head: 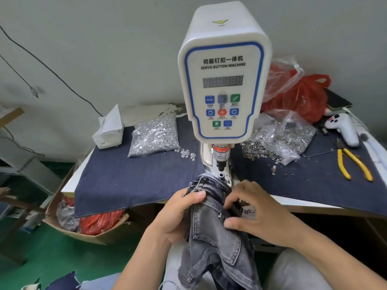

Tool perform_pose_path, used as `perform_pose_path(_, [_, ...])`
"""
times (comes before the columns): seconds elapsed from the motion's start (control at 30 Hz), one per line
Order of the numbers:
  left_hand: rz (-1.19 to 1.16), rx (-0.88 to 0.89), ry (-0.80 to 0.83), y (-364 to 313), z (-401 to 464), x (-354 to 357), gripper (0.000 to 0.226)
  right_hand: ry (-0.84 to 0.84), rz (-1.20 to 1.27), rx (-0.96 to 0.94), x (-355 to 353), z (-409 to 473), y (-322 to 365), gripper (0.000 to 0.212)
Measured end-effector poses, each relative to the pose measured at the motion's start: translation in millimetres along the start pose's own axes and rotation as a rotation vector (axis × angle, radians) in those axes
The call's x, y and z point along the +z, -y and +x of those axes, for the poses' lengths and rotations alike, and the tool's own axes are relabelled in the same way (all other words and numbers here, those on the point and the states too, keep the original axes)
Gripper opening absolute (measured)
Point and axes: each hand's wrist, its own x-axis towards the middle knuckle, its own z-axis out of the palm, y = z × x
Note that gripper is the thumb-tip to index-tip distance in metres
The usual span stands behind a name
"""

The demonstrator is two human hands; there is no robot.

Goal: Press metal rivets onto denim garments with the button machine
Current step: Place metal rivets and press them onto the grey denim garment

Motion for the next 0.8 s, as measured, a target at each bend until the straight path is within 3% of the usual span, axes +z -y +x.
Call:
perform_pose_path(0.1, [0.007,0.022,-0.014,1,-6,-2,0.062,-0.033,-0.024,0.098,2,-1,-5,0.055])
perform_pose_path(0.2, [0.037,0.024,-0.057,0,-11,-6,0.063,0.057,-0.02,0.246,0,6,-9,0.079])
perform_pose_path(0.27, [0.054,0.013,-0.045,1,-11,-10,0.062,0.116,0.062,0.299,0,13,-12,0.068])
perform_pose_path(0.37, [0.144,-0.021,0.008,-3,-14,-23,0.057,0.098,0.152,0.214,-1,22,-20,0.032])
perform_pose_path(0.47, [0.364,-0.075,0.13,-11,-18,-36,0.053,0.141,0.249,0.187,-3,21,-18,0.029])
perform_pose_path(0.57, [0.668,-0.044,0.074,-16,-16,-41,0.039,0.274,0.1,0.195,-16,23,-13,0.03])
perform_pose_path(0.6, [0.733,0.002,0.03,-16,-14,-42,0.036,0.234,0.044,0.195,-23,29,-17,0.032])
perform_pose_path(0.67, [0.738,0.083,-0.064,-18,-10,-37,0.037,-0.066,-0.085,0.252,-44,45,-32,0.023])
perform_pose_path(0.73, [0.551,0.124,-0.233,-20,-5,-28,0.035,-0.367,-0.311,0.366,-62,64,-53,0.015])
perform_pose_path(0.8, [0.317,0.076,-0.445,-26,6,-22,0.043,-0.407,-0.464,0.451,-66,82,-75,0.02])
